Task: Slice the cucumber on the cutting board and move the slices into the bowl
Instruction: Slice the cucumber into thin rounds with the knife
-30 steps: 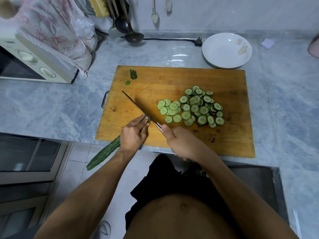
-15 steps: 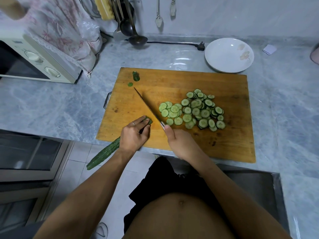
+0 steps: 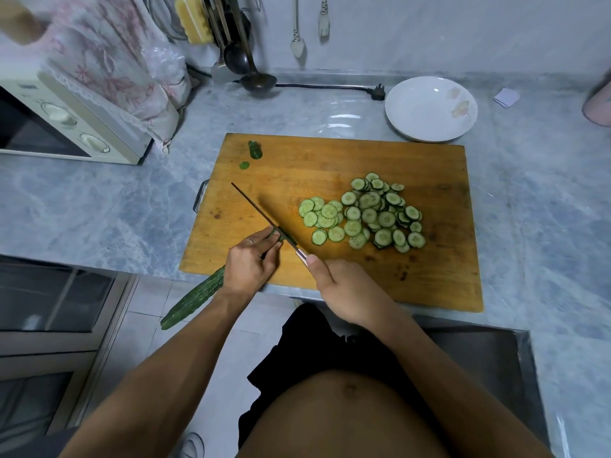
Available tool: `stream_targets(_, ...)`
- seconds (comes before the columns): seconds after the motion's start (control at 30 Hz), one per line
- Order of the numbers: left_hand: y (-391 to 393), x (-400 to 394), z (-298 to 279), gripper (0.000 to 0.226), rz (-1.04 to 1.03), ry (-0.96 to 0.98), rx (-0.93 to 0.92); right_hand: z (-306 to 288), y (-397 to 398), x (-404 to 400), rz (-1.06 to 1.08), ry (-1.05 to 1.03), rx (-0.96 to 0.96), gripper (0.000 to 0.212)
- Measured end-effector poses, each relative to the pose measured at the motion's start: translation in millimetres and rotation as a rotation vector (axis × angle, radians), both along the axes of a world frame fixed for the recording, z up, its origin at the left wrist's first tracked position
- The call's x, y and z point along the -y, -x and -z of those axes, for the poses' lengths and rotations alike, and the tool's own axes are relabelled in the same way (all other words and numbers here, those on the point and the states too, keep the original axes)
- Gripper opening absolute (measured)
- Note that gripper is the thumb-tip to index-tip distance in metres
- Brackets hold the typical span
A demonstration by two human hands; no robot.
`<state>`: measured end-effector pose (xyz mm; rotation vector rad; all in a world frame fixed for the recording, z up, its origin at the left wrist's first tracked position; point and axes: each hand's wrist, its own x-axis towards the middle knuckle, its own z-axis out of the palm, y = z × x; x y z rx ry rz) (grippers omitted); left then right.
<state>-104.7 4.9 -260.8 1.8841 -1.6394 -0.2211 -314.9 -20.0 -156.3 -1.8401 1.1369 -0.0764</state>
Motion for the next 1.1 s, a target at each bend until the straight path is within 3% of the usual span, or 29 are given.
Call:
stream_targets(0.23,-0.7,-0.7,1.9,0.037,0.002,-0.005,0.014,-0.4,-0.8,-5.0,-0.021,0.008,0.017,0.059)
stream_targets(0.53,1.9,0.5,6.8,0.021,-0.036,0.015,-0.017,-1.3,-3.7,15.7,0.012,-0.193,-0.033,0.067)
stream_targets(0.87,2.2,-0.7,6.1,0.022,-0.04,0.012,0.032,22.5,-18.0,8.1,0.037,-0.006,-0.026,0.062)
stream_targets(0.97,0.3,-4.0,1.9,0.025,-0.009,0.003,0.137,20.4,-13.4,15.1,0.053,0.002,-0.028,0.063)
stream_targets(1.1,-2.4,-5.2,1.1,0.023,-0.01,0.058,0.129,19.9,-2.5,24.6,0.105,-0.043,-0.009,0.063)
